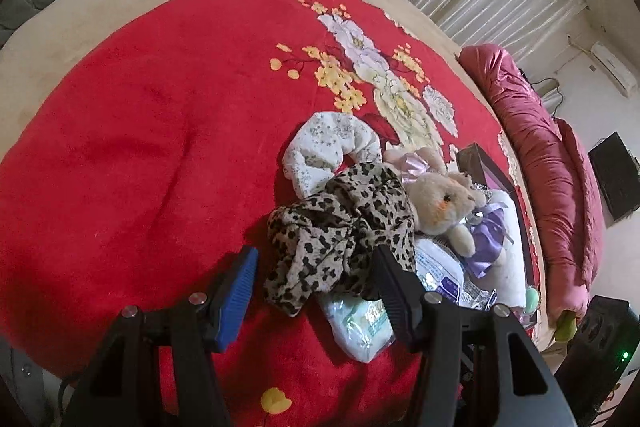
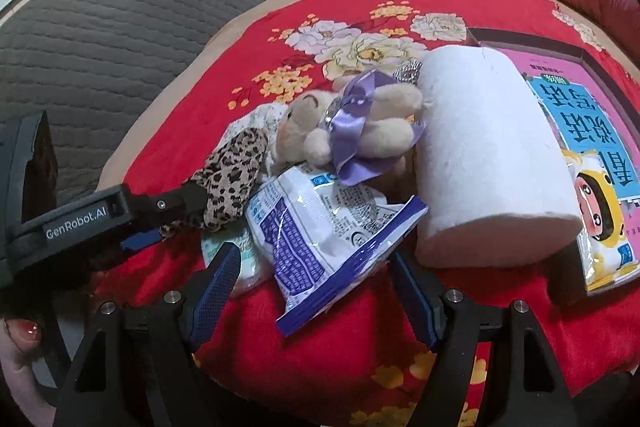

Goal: Organize soft objects
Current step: 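Grasp the leopard-print cloth with the left tool while the right grasps the snack bag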

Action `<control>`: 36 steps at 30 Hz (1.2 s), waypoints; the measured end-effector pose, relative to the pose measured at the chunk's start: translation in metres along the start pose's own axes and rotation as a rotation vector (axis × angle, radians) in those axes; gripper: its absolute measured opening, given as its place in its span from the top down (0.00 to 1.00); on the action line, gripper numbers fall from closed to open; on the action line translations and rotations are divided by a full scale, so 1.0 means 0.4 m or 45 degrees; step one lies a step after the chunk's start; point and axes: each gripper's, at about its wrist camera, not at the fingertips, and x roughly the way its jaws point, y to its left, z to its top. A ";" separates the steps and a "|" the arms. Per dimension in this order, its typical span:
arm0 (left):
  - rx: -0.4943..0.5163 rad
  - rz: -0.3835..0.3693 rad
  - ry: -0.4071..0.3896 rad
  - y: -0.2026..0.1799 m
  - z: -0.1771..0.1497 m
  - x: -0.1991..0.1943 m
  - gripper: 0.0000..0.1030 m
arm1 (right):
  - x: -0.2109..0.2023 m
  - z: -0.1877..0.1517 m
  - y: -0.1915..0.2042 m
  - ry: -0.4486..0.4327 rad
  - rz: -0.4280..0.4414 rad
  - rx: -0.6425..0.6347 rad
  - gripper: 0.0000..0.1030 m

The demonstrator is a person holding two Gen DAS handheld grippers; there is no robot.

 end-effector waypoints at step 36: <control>0.082 -0.095 -0.189 -0.032 -0.037 -0.068 0.88 | -0.076 -0.019 -0.025 -0.085 0.287 -0.107 0.78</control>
